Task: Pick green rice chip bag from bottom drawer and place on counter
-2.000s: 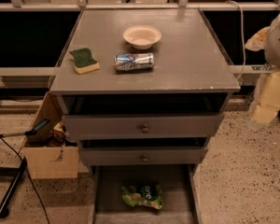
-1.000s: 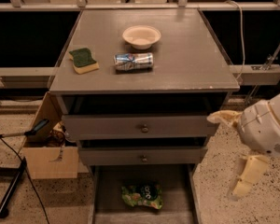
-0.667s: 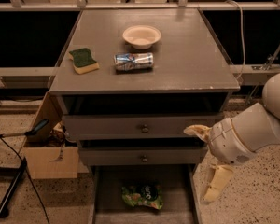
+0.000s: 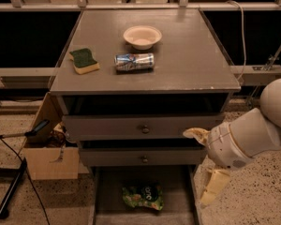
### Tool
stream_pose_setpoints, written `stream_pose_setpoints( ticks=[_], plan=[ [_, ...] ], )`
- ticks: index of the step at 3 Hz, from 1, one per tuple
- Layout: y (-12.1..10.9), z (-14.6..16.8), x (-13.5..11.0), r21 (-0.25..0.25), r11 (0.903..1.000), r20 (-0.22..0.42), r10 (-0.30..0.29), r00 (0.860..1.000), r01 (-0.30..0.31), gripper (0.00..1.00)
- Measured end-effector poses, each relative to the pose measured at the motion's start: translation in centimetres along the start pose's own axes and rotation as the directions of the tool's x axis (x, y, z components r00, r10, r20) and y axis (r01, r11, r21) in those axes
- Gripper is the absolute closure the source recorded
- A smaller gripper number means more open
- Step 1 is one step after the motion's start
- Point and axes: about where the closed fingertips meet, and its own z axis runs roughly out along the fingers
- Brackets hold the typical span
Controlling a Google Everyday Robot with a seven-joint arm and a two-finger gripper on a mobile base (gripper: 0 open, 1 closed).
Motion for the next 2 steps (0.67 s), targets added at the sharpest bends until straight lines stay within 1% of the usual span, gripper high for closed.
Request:
stream_pose_setpoints(
  ticks=[1, 2],
  plan=[
    [-2.0, 3.6, 1.6, 0.007, 0.9973, -0.002, 0.074, 0.997, -0.074, 0.00],
    [-4.3, 6.4, 5.1, 0.056, 0.9890, -0.008, 0.137, 0.990, -0.137, 0.00]
  ],
)
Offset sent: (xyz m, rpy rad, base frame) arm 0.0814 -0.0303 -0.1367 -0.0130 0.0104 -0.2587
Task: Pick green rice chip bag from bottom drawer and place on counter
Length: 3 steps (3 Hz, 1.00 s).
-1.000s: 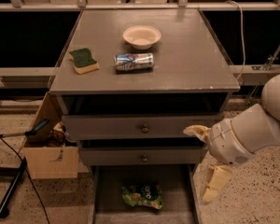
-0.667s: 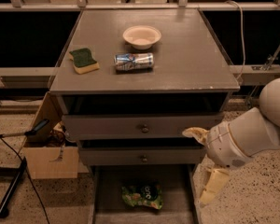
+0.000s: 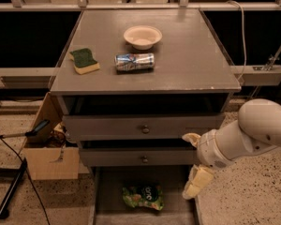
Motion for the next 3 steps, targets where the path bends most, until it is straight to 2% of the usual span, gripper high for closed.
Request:
stream_pose_setpoints(
  ticks=[1, 2, 3],
  plan=[
    [-1.5, 1.5, 3.6, 0.050, 0.9980, 0.021, 0.038, 0.999, -0.039, 0.00],
    [-1.1, 1.1, 4.8, 0.059, 0.9970, 0.072, 0.046, 0.996, -0.050, 0.00],
    [-1.0, 1.7, 5.0, 0.053, 0.9972, 0.075, 0.049, 0.996, -0.053, 0.00]
  ],
)
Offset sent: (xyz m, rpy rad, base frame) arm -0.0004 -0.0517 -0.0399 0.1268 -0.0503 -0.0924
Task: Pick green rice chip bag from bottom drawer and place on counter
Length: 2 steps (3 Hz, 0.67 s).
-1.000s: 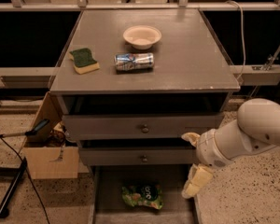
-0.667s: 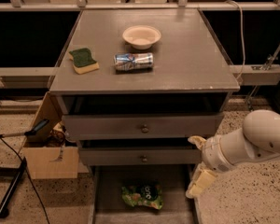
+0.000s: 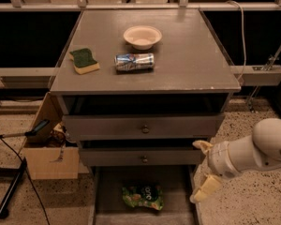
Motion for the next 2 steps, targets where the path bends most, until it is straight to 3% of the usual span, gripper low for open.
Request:
stream_pose_setpoints(
  ticks=[1, 2],
  plan=[
    [0.7, 4.0, 0.4, -0.046, 0.9985, 0.014, 0.031, 0.999, -0.030, 0.00],
    [1.9, 10.5, 3.8, -0.102, 0.9808, 0.010, 0.168, 0.986, -0.166, 0.00]
  ],
)
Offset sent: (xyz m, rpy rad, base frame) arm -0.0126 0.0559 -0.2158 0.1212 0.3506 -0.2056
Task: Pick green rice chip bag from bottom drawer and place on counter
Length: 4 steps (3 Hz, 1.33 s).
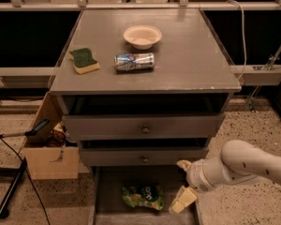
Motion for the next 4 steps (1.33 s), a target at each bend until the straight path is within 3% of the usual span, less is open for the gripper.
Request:
stream_pose_setpoints(
  ticks=[1, 2, 3, 4],
  plan=[
    [-1.1, 5.6, 3.8, 0.005, 0.9936, 0.021, 0.112, 0.993, -0.113, 0.00],
    [-1.6, 7.9, 5.3, 0.020, 0.9871, 0.044, 0.158, 0.986, -0.159, 0.00],
    [-1.6, 7.9, 5.4, 0.020, 0.9869, 0.044, 0.159, 0.986, -0.160, 0.00],
    [-2.6, 12.4, 5.1, -0.015, 0.9909, 0.066, 0.134, 0.989, -0.134, 0.00]
  ],
)
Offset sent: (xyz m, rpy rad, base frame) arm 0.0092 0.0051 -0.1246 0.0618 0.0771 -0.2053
